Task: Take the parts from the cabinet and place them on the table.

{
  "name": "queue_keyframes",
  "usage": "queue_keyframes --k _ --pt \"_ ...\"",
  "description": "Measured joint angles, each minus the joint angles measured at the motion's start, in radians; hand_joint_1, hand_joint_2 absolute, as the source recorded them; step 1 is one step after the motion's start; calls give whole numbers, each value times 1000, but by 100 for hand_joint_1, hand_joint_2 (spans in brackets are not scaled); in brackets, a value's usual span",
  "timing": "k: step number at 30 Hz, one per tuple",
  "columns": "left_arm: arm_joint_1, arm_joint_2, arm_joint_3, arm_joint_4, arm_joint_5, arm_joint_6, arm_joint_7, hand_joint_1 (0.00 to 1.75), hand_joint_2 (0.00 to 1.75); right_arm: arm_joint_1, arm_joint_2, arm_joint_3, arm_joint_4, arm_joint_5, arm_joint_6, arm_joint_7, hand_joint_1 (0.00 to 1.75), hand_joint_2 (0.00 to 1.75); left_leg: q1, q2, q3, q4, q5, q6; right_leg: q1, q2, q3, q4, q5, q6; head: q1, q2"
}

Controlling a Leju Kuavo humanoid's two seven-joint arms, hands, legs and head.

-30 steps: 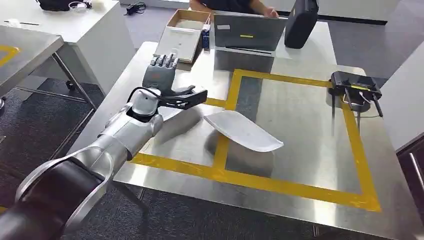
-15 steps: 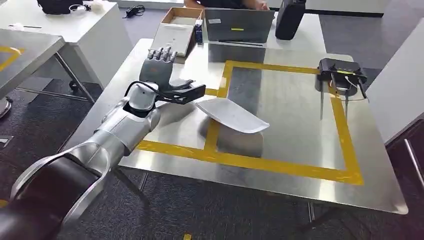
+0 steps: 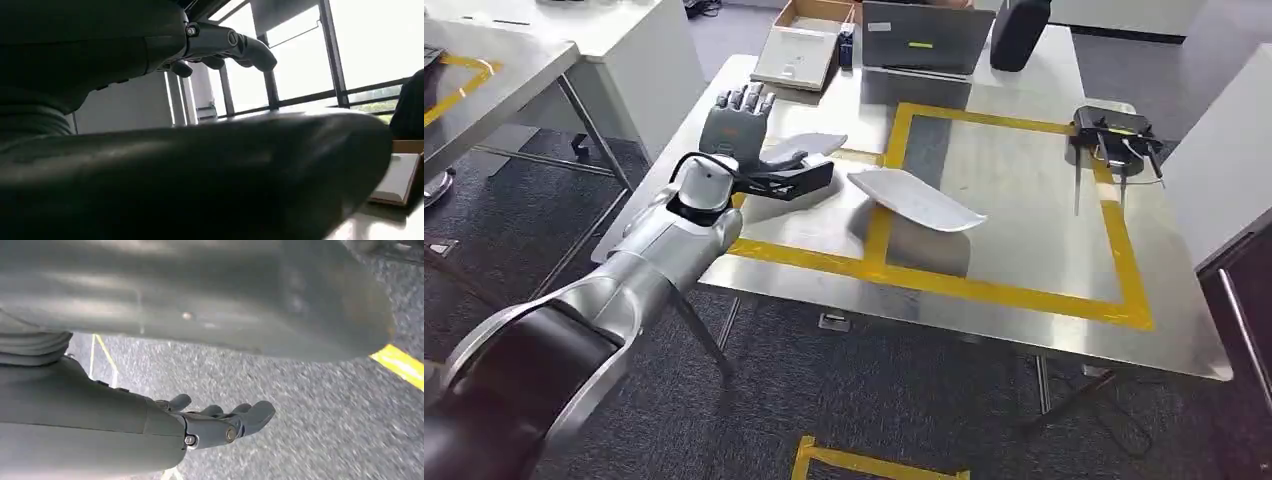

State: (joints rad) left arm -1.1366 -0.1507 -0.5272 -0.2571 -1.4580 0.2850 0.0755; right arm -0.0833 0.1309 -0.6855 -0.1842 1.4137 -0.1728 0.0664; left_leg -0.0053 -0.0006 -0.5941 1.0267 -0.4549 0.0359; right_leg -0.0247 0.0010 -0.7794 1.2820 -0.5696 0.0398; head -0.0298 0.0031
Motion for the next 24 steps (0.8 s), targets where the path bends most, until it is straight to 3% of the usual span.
queue_keyframes --k 1,2,4,5,6,7,10,11,12,13,14,15,16,17,18,19,20,21,22,24 --pt "0 0 0 0 -3 -1 -2 0 0 -3 0 0 0 0 1 0 0 0 -4 0 -20 2 14 1 3 0 -5 57 -3 -2 0 0" --pt "1 0 0 0 -5 -4 -3 0 0 -6 0 0 0 0 1 3 0 0 -6 0 -37 3 26 1 6 0 11 65 21 -7 0 0" --pt "1 0 0 0 -4 -5 -6 0 0 -10 0 0 0 0 3 3 0 0 -9 0 -66 7 48 0 16 0 103 -26 88 -21 0 0" --pt "0 0 0 -1 1 -3 -9 0 0 -12 0 0 0 -2 4 4 0 0 -11 -1 -77 8 58 -2 22 0 170 -109 95 -30 0 0" --pt "-1 -2 0 -4 7 -3 -11 0 0 -18 0 0 0 -2 5 4 0 0 -13 0 -84 11 66 -7 29 0 241 -210 46 -43 0 0" --pt "-2 -2 0 -6 11 0 -16 0 0 -22 0 0 0 -2 6 3 0 0 -14 2 -87 12 75 -12 30 0 263 -255 33 -48 -2 0" --pt "-6 -9 1 -7 19 4 -40 0 0 -30 2 3 0 3 18 7 0 0 -10 3 -85 -2 102 -28 34 1 250 -259 56 -62 4 0" --pt "-6 -9 2 -6 23 6 -45 0 0 -34 7 4 0 3 24 9 0 0 -12 2 -93 3 95 -35 22 -5 239 -268 75 -67 6 0" --pt "-7 -10 2 -6 28 11 -53 0 0 -41 5 4 0 3 27 12 0 0 -12 -2 -110 27 48 -42 21 -5 229 -270 86 -74 3 0" --pt "-8 -13 5 -7 37 16 -65 0 0 -46 5 4 -3 2 29 13 0 0 -7 -2 -126 80 -16 -49 20 -6 215 -269 100 -78 2 0" --pt "-7 -15 6 -7 43 19 -74 0 0 -50 5 5 -5 2 32 13 0 0 -2 -2 -143 155 -75 -56 19 -6 199 -269 114 -76 2 0" --pt "-4 -21 9 -7 48 22 -82 0 0 -54 5 7 -5 0 37 15 0 0 3 -2 -160 239 -116 -62 17 -6 182 -268 127 -74 2 0" --pt "1 -29 12 -7 54 24 -91 0 0 -57 5 9 -5 0 38 21 0 0 7 -1 -165 294 -125 -66 16 -7 167 -267 139 -71 2 0" --pt "7 -34 13 -6 58 24 -97 0 0 -59 5 11 -5 0 40 24 0 0 10 -1 -155 313 -106 -70 14 -10 151 -267 151 -68 2 0" --pt "14 -44 13 -6 60 24 -101 0 0 -61 5 12 -5 -1 42 25 0 0 14 -1 -124 292 -69 -73 12 -11 135 -265 162 -64 2 0" --pt "18 -49 15 -6 65 24 -103 0 0 -64 5 13 -5 -2 44 28 0 0 18 -1 -79 240 -36 -76 9 -12 120 -263 172 -59 2 0" --pt "20 -58 18 -6 68 23 -107 0 0 -67 5 14 -5 -3 45 28 0 0 21 -1 -19 162 -21 -78 7 -12 107 -258 181 -54 2 0" --pt "21 -67 22 -8 74 19 -111 0 0 -71 4 14 -9 -5 47 31 0 0 24 -3 41 67 -63 -78 7 -12 99 -253 189 -46 1 0" --pt "29 -80 27 -12 89 11 -122 0 0 -72 3 15 -13 -7 48 34 0 0 14 -7 83 6 -89 -68 8 -10 92 -251 197 -36 0 0" --pt "67 -99 47 -10 124 -6 -136 0 0 -74 3 16 -13 -12 52 45 0 0 8 -9 67 14 -76 -44 6 -11 99 -265 219 -20 -1 0"
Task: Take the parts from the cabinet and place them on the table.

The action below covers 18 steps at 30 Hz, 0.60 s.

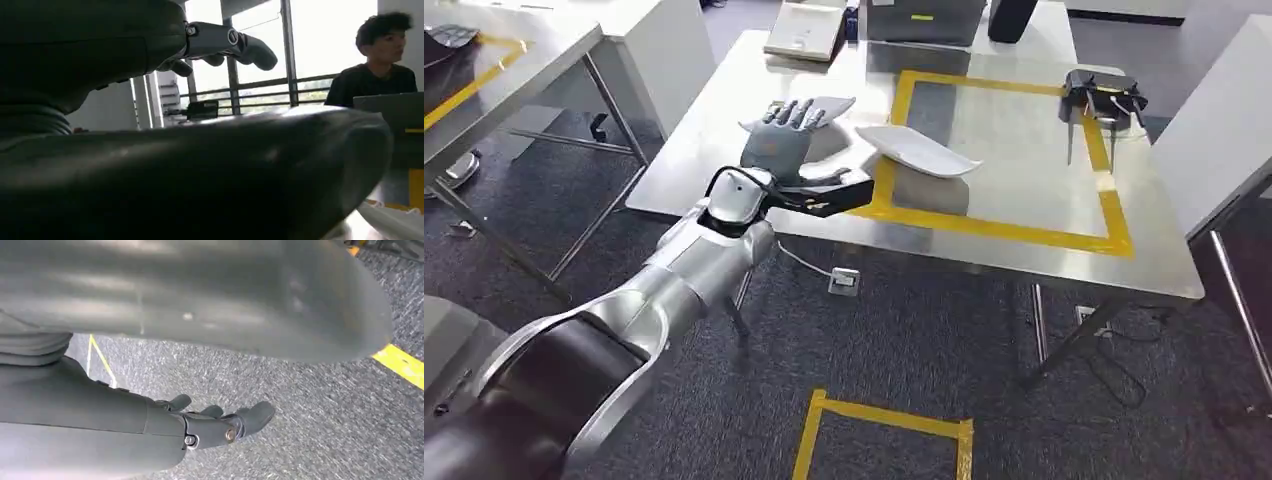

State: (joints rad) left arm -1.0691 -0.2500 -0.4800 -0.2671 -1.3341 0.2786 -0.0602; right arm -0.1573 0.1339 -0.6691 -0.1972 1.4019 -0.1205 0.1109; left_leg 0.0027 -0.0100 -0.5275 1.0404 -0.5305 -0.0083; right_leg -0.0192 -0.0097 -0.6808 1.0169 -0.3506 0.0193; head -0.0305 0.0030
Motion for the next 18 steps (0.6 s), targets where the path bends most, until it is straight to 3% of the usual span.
queue_keyframes --k 2,3,5,6,7,8,9,10,11,12,13,14,16,17,18 --pt "53 -17 16 3 33 -13 -7 0 0 2 0 1 0 -4 1 5 0 0 2 5 -13 -9 22 23 -6 2 -4 -8 13 14 0 0" --pt "80 -27 25 6 59 -25 -10 0 0 4 -2 1 -1 -11 0 9 0 0 3 9 -18 -9 34 31 -7 3 -16 12 -28 18 2 0" --pt "145 -44 60 10 122 -44 -10 0 0 8 -2 1 0 -21 -4 13 0 0 2 9 -51 -9 61 43 -6 4 -54 135 -163 21 6 0" --pt "183 -46 79 13 149 -60 1 0 0 10 -2 1 -1 -23 -6 13 0 0 -1 9 -66 -9 73 45 -4 5 -71 213 -210 22 6 0" --pt "229 -46 106 18 195 -91 23 0 0 13 -6 1 -1 -27 -8 14 0 0 -4 10 -82 -8 85 45 -2 6 -80 281 -232 22 7 0" --pt "275 -45 133 22 235 -128 45 0 0 17 -9 1 -1 -30 -11 14 0 0 -6 13 -95 -7 94 45 0 6 -73 313 -220 20 6 0" --pt "331 -43 161 28 271 -134 53 0 0 22 -14 1 0 -34 -14 13 0 0 -7 16 -110 -5 104 44 3 6 -46 305 -181 18 7 0" --pt "372 -39 184 31 297 -134 60 0 0 26 -16 1 -1 -36 -16 10 0 0 -7 16 -123 -2 112 43 5 7 -8 267 -147 14 6 0" --pt "417 -35 216 36 334 -146 92 0 0 31 -22 1 -1 -40 -18 1 0 0 -7 16 -137 2 121 40 8 7 57 188 -122 8 7 0" --pt "454 -30 244 38 374 -162 133 0 0 33 -26 1 -1 -41 -20 -8 0 0 -7 16 -144 4 127 37 10 10 120 106 -137 1 8 0" --pt "493 -23 280 41 411 -175 177 0 0 33 -31 1 -1 -42 -21 -16 0 0 -11 18 -149 4 133 31 16 15 170 29 -182 -8 8 0" --pt "553 -4 331 49 459 -179 235 0 0 36 -32 1 -1 -42 -21 -22 0 0 -9 23 -143 -1 141 22 20 15 175 8 -186 -15 5 0" --pt "644 19 405 58 535 -174 292 0 0 44 -33 1 -1 -47 -16 -20 0 0 -5 27 -140 -9 157 10 25 16 172 2 -176 -27 10 0" --pt "692 40 451 64 572 -174 301 0 0 53 -34 0 -1 -53 -15 -16 0 0 -9 26 -142 -15 166 2 19 15 165 -5 -163 -35 9 0" --pt "737 49 484 68 587 -179 301 0 0 57 -34 0 -1 -55 -15 -15 0 0 -5 18 -149 -4 143 -3 13 10 160 -12 -149 -41 10 0"
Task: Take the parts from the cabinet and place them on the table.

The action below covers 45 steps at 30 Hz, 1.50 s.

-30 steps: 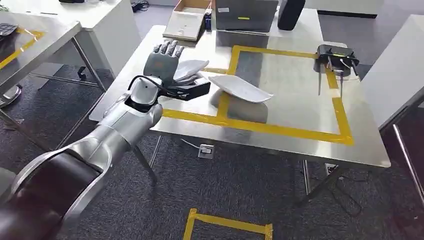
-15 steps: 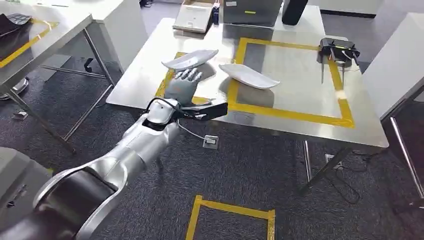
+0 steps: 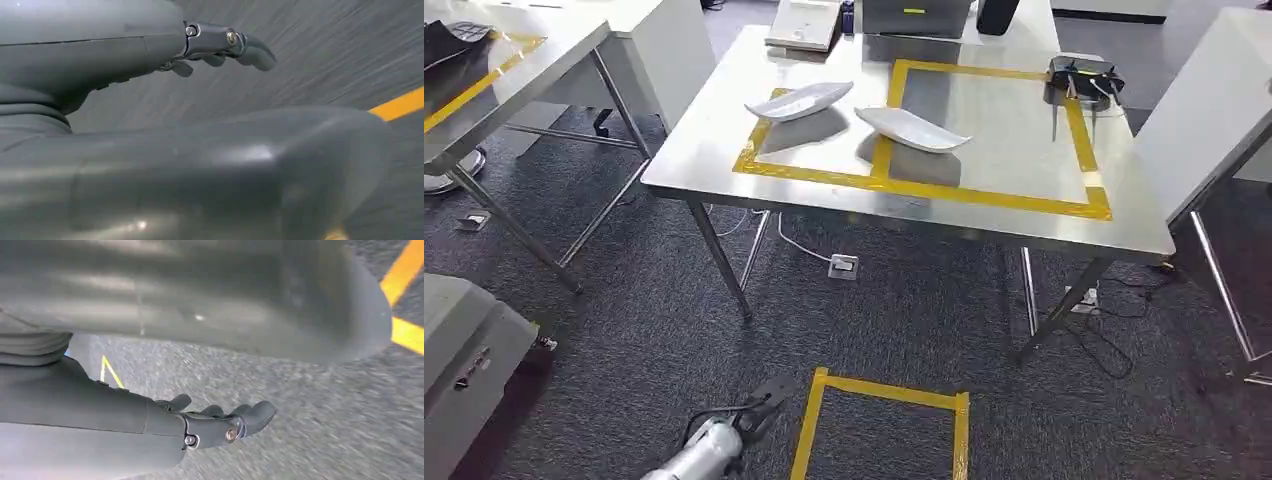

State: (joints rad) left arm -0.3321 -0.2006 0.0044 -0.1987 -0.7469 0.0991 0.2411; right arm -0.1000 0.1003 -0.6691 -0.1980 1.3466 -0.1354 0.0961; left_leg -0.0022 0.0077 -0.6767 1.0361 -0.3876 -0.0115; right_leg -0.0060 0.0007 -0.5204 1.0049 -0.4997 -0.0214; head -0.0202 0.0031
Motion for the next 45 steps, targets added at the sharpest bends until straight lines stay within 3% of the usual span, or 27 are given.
queue_keyframes --k 3,4,6,8,9,10,11,14,15,18,19,20,22,24,25,26,29,30,32,34,35,36,37,39,41,42,45 --pt "112 40 77 11 12 -24 26 0 0 20 2 -11 0 -30 -3 0 0 0 5 -7 -55 184 -183 -16 -2 -3 -40 0 30 -12 -6 0" --pt "137 47 91 13 18 -24 32 0 0 26 2 -15 0 -35 -4 0 0 0 7 -7 -67 250 -213 -20 -2 -5 -53 0 39 -11 -7 0" --pt "186 65 128 19 36 -33 56 0 0 35 5 -22 0 -46 -3 11 0 0 11 -7 -44 301 -185 -27 -4 -10 -83 2 61 -7 -7 0" --pt "218 79 154 23 40 -42 72 0 0 37 10 -29 0 -51 -3 18 0 0 18 -7 53 194 -118 -31 -7 -11 -109 7 79 1 -6 0" --pt "228 85 163 23 45 -43 76 0 0 36 12 -32 0 -52 -3 19 0 0 21 -6 128 99 -116 -33 -8 -11 -119 12 86 8 -7 0" --pt "230 86 170 23 50 -45 77 0 0 37 12 -34 0 -52 -3 23 0 0 20 -8 194 8 -162 -34 -5 -11 -127 16 91 15 -10 0" --pt "233 92 181 23 60 -45 72 0 0 36 15 -35 0 -51 -2 24 0 0 11 -15 207 -22 -170 -15 -4 -14 -129 18 99 21 -9 0" --pt "247 99 214 24 79 -37 35 0 0 33 20 -38 0 -49 -5 37 0 0 8 -12 180 -22 -151 9 -8 -14 -129 6 129 39 -10 0" --pt "252 100 225 25 83 -26 14 0 0 35 21 -39 2 -51 -7 41 0 0 12 -5 172 -24 -140 23 -12 -11 -134 13 117 44 -10 0" --pt "256 105 245 24 87 -8 -38 0 0 36 28 -41 4 -55 -9 50 0 0 9 -2 131 -23 -107 40 -11 -8 -185 181 -70 50 -6 0" --pt "256 106 247 24 83 -1 -55 0 0 34 29 -42 5 -55 -9 51 0 0 5 -2 118 -21 -92 42 -10 -7 -202 264 -115 50 -6 0" --pt "255 106 248 24 80 2 -61 0 0 32 29 -43 5 -55 -8 51 0 0 2 -2 101 -19 -79 43 -8 -6 -204 315 -122 47 -5 0" --pt "254 106 254 23 79 13 -77 0 0 30 29 -45 5 -54 -3 56 0 0 -2 -2 67 -14 -57 41 -2 -5 -150 300 -59 37 -6 0" --pt "248 106 255 23 68 16 -89 0 0 30 29 -46 5 -57 -5 57 0 0 -6 -2 44 -10 -39 40 7 -4 -22 139 -6 19 -6 0" --pt "242 104 255 23 57 16 -95 0 0 27 28 -47 5 -60 -10 57 0 0 -4 -2 37 -9 -29 38 14 -3 38 37 -43 3 -6 0" --pt "237 103 255 22 47 16 -95 0 0 26 28 -48 5 -62 -14 57 0 0 -7 -2 34 -9 -21 30 17 -2 72 -24 -61 1 -7 0" --pt "227 104 255 22 37 15 -85 0 0 25 29 -52 5 -67 -21 56 0 0 2 -1 36 -27 11 12 26 -1 57 -20 -38 -6 -3 0" --pt "228 106 256 23 40 16 -84 0 0 26 31 -54 5 -67 -21 56 0 0 -4 -2 30 -28 17 6 12 -6 45 -38 -15 -14 -1 0" --pt "228 105 257 23 49 16 -93 0 0 23 29 -55 5 -61 -21 57 0 0 1 -8 5 29 -86 -5 10 -8 19 -39 9 -26 -7 0" --pt "226 105 258 23 53 16 -107 0 0 25 27 -55 5 -58 -21 57 0 0 9 -7 -20 175 -201 -18 10 -9 -16 -31 32 -24 -8 0" --pt "226 105 259 23 55 18 -110 0 0 25 27 -55 5 -58 -21 56 0 0 10 -7 -26 238 -223 -23 10 -11 -34 -25 42 -23 -8 0" --pt "225 105 260 23 56 18 -110 0 0 25 26 -55 5 -57 -21 53 0 0 12 -7 -19 276 -209 -26 9 -14 -53 -18 51 -21 -8 0" --pt "225 105 260 23 56 19 -106 0 0 25 26 -55 5 -57 -22 47 0 0 15 -7 7 270 -167 -29 8 -15 -69 -8 61 -17 -8 0" --pt "223 105 262 23 56 18 -101 0 0 24 24 -55 5 -57 -22 41 0 0 19 -7 102 162 -101 -33 3 -15 -107 12 75 -8 -8 0" --pt "217 99 262 21 58 19 -101 0 0 24 18 -55 5 -58 -22 42 0 0 13 -12 214 -5 -180 -34 5 -14 -129 30 88 6 -11 0" --pt "218 99 266 20 62 21 -104 0 0 23 18 -55 5 -57 -22 45 0 0 9 -16 207 -6 -177 -13 5 -15 -126 26 97 12 -8 0" --pt "225 97 270 21 64 23 -104 0 0 25 16 -55 5 -55 -22 47 0 0 7 -14 184 -18 -155 15 2 -11 -134 15 131 32 -11 0"
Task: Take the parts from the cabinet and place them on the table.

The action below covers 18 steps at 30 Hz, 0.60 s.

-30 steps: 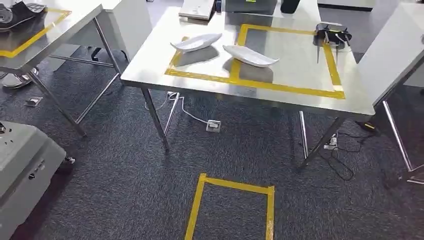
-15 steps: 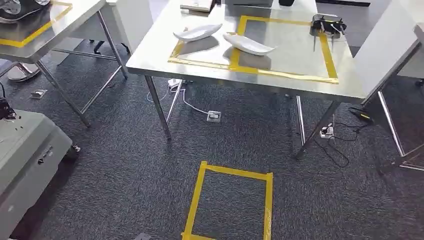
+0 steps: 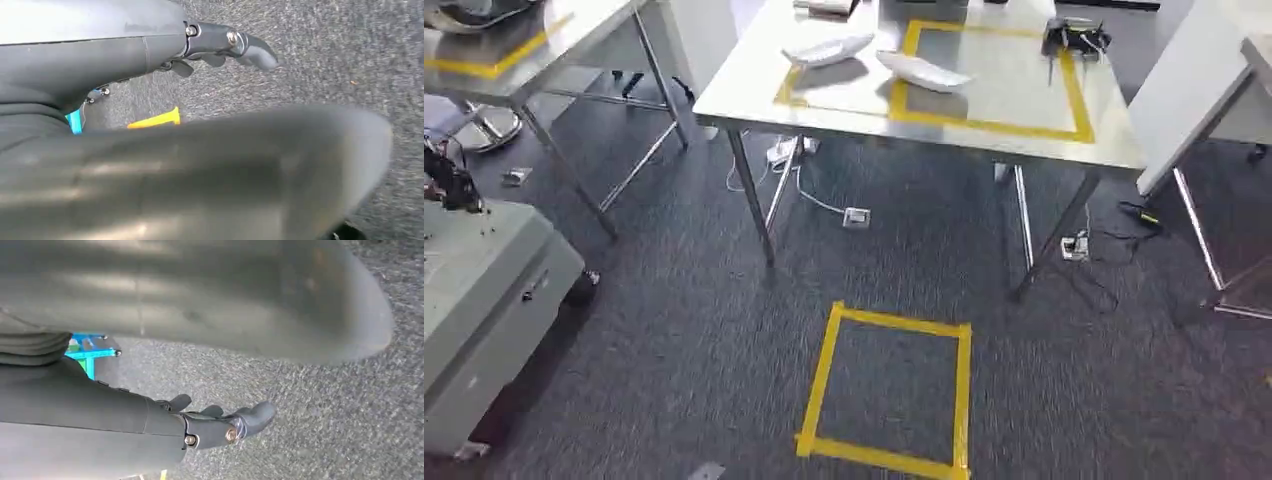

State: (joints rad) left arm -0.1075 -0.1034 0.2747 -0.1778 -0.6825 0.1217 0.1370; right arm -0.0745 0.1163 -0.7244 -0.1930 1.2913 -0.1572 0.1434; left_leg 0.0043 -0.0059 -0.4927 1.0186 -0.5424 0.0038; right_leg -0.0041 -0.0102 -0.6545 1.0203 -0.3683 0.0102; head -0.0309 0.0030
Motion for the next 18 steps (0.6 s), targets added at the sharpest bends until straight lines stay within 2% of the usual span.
queue_keyframes --k 1,2,3,4,5,6,7,8,9,10,11,12,14,15,16,17,18 --pt "-2 -2 0 2 -3 2 2 0 0 2 -3 0 0 0 -1 -2 0 0 4 7 -12 -1 14 11 -6 5 -10 9 -20 4 -2 0" --pt "0 0 0 2 -7 5 3 0 0 2 -3 0 0 0 -2 -2 0 0 4 7 -31 -2 29 21 -5 6 -27 47 -90 9 2 0" --pt "3 1 1 2 -8 8 7 0 0 4 -3 0 0 -1 -2 -2 0 0 4 8 -48 -2 42 23 -6 6 -42 110 -164 12 4 0" --pt "5 1 1 2 -8 8 8 0 0 5 -3 0 0 -1 -2 -2 0 0 3 8 -59 -1 56 24 -7 6 -56 183 -220 15 5 0" --pt "5 2 2 2 -8 9 7 0 0 4 -4 0 0 -1 -3 -2 0 0 1 10 -78 -1 71 25 -6 7 -66 257 -254 16 5 0" --pt "5 2 3 2 -7 9 3 0 0 3 -5 0 0 0 -3 0 0 0 0 10 -97 2 86 24 -6 8 -66 304 -251 16 5 0" --pt "5 2 6 2 -7 9 -3 0 0 2 -7 0 0 2 -3 3 0 0 0 10 -117 5 99 22 -6 8 -47 314 -220 14 5 0" --pt "4 2 8 2 -7 9 -5 0 0 2 -9 0 0 2 -3 5 0 0 0 10 -135 9 110 20 -6 8 -9 285 -179 12 5 0" --pt "2 2 8 2 -7 9 -9 0 0 1 -10 0 0 2 -3 5 0 0 0 10 -151 12 121 17 -6 8 49 218 -143 9 5 0" --pt "-2 2 9 2 -7 9 -11 0 0 -2 -13 0 0 4 -3 5 0 0 0 9 -164 16 133 13 -5 9 133 112 -140 3 6 0" --pt "-4 0 9 0 -7 9 -12 0 0 -8 -16 0 0 5 -4 4 0 0 0 9 -172 18 143 7 -1 10 191 11 -196 -5 6 0" --pt "-7 0 10 0 -8 9 -13 0 0 -12 -17 0 0 4 -7 1 0 0 -1 10 -172 17 151 0 3 10 213 -28 -206 -7 3 0" --pt "-14 0 13 0 -10 9 -12 0 0 -15 -18 -1 0 -2 -14 -2 0 0 4 13 -168 5 175 -13 11 11 194 -21 -193 -16 11 0" --pt "-15 -2 13 0 -12 9 -10 0 0 -18 -18 -1 0 -3 -15 -3 0 0 3 12 -168 -4 188 -22 11 10 187 -26 -180 -27 11 0" --pt "-14 -1 13 1 -15 8 -6 0 0 -19 -18 -2 0 -5 -16 -5 0 0 6 10 -174 3 179 -26 1 2 179 -35 -160 -36 12 0" --pt "-13 -1 14 2 -16 8 -3 0 0 -20 -18 -2 0 -5 -18 -6 0 0 5 7 -186 26 126 -32 0 3 166 -37 -146 -46 11 0" --pt "-12 -2 14 2 -16 8 1 0 0 -20 -18 -3 0 -6 -19 -5 0 0 6 6 -202 81 52 -36 0 1 150 -37 -133 -50 5 0"
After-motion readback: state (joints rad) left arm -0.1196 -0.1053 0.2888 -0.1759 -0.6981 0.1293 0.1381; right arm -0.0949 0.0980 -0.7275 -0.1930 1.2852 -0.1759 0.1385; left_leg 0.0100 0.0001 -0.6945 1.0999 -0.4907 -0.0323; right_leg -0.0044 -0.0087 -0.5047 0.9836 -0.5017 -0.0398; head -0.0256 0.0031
